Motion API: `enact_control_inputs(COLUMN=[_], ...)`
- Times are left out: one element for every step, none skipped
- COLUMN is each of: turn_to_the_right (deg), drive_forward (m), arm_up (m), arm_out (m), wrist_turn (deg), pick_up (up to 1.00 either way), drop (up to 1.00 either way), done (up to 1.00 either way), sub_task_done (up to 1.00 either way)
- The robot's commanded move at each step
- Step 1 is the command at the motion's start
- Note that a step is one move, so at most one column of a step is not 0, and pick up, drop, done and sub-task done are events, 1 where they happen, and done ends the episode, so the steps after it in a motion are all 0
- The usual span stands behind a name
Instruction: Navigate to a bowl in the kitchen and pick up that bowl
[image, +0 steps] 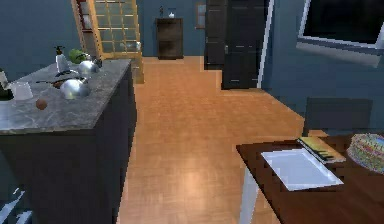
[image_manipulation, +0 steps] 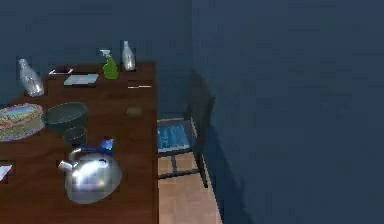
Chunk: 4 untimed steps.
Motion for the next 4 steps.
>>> enact_control_inputs(turn_to_the_right=[0.0,6.0,0.0,27.0], drive_forward=[1.00,0.00,0.05,0.00], arm_up=[0.00,0.00,0.00,0.00], arm_out=[0.00,0.00,0.00,0.00], wrist_turn=[0.0,0.0,0.0,0.0], pick_up=[0.00,0.00,0.00,0.00], drop=[0.00,0.00,0.00,0.00], done=[0.00,0.00,0.00,0.00], sub_task_done=[0.00,0.00,0.00,0.00])
